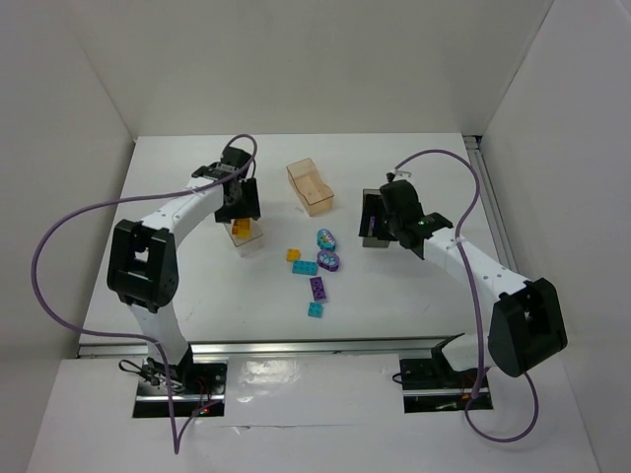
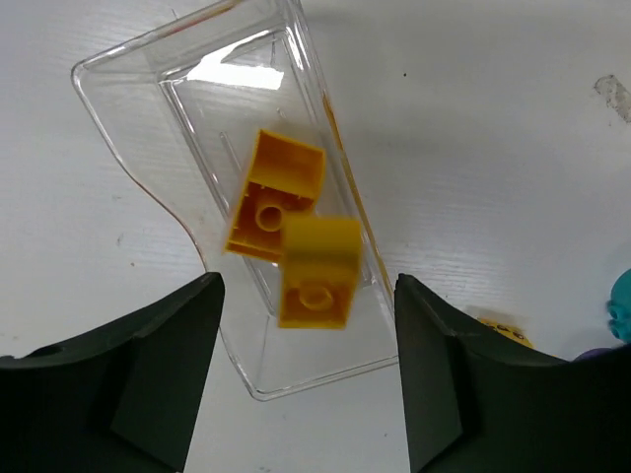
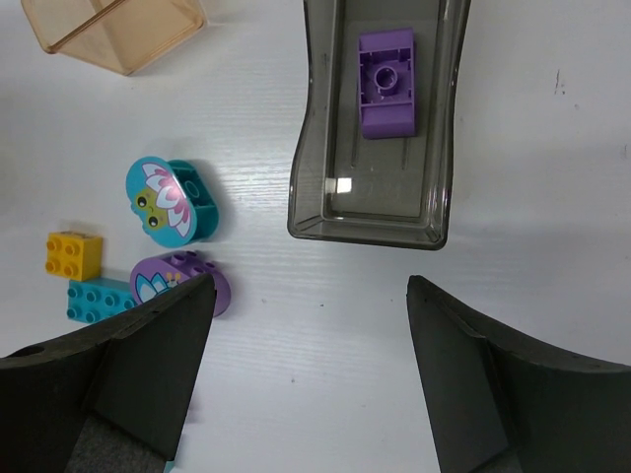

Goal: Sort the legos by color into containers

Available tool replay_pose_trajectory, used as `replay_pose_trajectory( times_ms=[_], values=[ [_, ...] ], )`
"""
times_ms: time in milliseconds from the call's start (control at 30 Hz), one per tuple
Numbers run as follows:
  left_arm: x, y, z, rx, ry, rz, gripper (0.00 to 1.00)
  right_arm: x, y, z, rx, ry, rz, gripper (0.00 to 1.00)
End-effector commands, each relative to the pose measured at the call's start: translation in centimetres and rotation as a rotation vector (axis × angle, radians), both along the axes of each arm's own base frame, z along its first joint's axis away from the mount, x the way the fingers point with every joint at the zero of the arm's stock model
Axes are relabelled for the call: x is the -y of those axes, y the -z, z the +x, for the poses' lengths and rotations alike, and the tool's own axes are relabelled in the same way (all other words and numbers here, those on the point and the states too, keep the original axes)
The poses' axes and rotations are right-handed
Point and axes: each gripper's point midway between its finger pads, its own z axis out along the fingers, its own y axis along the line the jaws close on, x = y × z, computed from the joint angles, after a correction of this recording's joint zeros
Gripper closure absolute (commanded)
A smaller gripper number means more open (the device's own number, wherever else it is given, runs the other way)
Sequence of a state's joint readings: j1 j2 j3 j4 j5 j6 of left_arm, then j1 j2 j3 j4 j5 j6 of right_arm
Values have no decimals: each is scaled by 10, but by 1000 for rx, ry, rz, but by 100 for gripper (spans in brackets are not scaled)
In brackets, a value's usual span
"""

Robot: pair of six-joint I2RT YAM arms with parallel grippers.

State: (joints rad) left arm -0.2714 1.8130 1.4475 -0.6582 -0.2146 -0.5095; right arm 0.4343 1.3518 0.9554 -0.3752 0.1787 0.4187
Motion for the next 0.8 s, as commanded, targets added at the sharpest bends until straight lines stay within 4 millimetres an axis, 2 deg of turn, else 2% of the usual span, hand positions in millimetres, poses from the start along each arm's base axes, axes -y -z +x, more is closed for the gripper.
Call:
replay_pose_trajectory(
  times_ms=[0,33,67,133,200,233,267,367,400,467,500,567,600,633,667,700,767],
  values=[
    [5,-2,0,1,-3,-15,20,-1,-6,4,33,13,6,14],
    [5,-2,0,1,-3,-15,14,-1,-5,3,25,13,2,14],
    [17,-11,0,23,23,-22,12,-1,-5,3,24,13,2,14],
    [24,-28,-5,61,51,-13,12,-1,-5,3,24,13,2,14],
    [43,-48,-15,103,109,-13,15,-1,-5,3,24,13,2,14],
    [48,-48,-22,103,128,-14,17,-1,-5,3,24,13,2,14],
    [66,-44,-33,96,180,-29,22,1,-4,0,23,13,1,14],
    [100,-30,-49,55,303,-66,26,-2,-5,1,28,5,12,14],
    [115,-24,-58,38,347,-61,26,-2,-5,1,28,5,12,14],
    [127,-11,-63,15,358,-39,24,-2,-5,1,28,5,12,14],
    [142,-1,-65,-3,388,-22,24,-2,-5,1,28,5,12,14],
    [148,10,-66,-24,380,3,16,-5,-5,0,28,-4,12,14],
    [152,12,-62,-26,368,-2,16,-4,-7,-2,28,-4,12,14],
    [151,28,-63,-62,368,16,16,-3,-7,-2,31,2,6,14],
    [156,31,-62,-72,349,-4,16,-3,-7,-2,31,2,6,14],
    [154,37,-61,-79,329,10,20,-2,-5,-3,21,2,2,14],
    [153,41,-60,-83,315,17,20,0,-5,-3,24,9,-4,14]
  ],
)
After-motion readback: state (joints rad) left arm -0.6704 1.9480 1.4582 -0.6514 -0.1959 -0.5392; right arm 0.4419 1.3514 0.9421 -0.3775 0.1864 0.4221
